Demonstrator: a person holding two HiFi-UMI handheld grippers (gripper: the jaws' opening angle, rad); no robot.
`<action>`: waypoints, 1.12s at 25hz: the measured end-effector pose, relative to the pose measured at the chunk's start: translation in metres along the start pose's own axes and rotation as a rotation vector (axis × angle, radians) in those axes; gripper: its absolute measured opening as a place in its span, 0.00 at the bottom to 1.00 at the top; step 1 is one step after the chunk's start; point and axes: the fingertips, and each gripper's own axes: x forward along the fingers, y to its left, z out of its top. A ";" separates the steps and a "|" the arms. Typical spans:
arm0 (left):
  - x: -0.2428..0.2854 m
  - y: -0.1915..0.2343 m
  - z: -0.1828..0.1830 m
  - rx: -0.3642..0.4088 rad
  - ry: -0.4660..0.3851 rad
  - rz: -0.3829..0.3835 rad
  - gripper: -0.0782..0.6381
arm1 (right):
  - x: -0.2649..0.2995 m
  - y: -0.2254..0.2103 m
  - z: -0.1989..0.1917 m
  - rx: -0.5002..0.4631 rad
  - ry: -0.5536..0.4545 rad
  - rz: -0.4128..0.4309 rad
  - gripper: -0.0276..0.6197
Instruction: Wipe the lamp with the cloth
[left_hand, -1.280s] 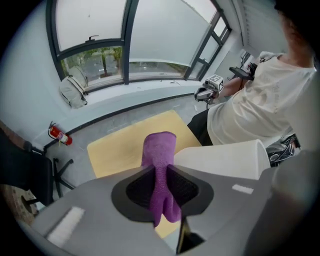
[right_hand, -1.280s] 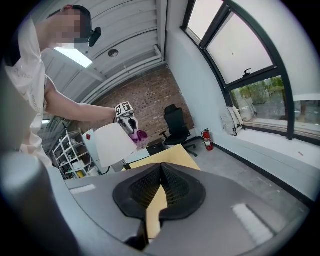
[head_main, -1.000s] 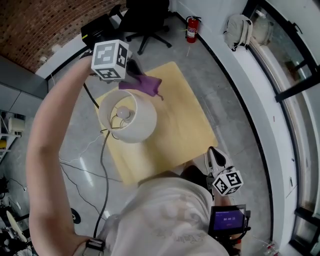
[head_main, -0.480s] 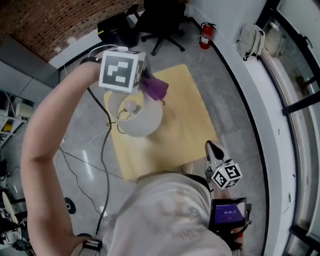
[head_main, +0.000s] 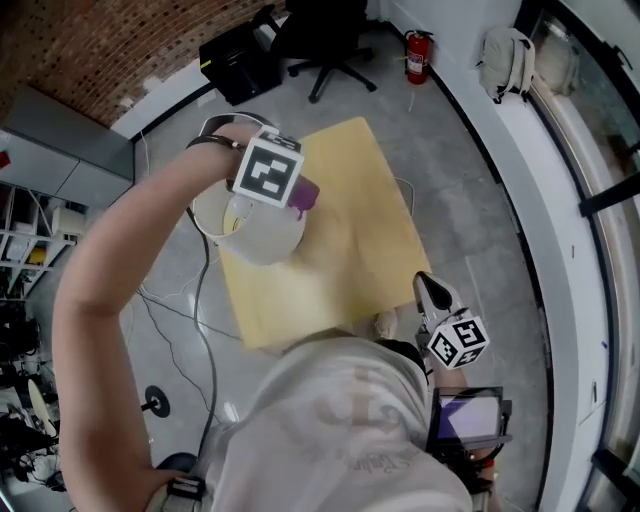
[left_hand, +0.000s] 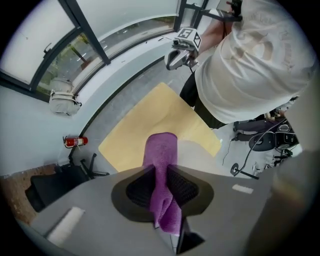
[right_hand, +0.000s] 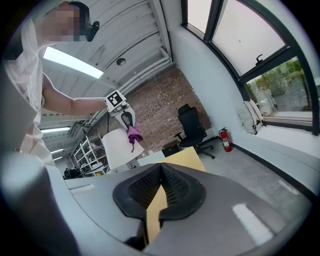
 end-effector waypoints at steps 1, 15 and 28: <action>0.008 0.002 0.004 -0.001 0.007 -0.013 0.21 | -0.003 -0.004 0.000 0.005 0.000 -0.002 0.06; 0.014 0.013 0.026 0.001 -0.004 0.072 0.21 | -0.020 -0.047 -0.003 0.025 0.004 0.022 0.06; -0.003 -0.048 0.025 0.124 0.061 0.156 0.21 | 0.004 -0.030 -0.010 0.015 0.036 0.107 0.06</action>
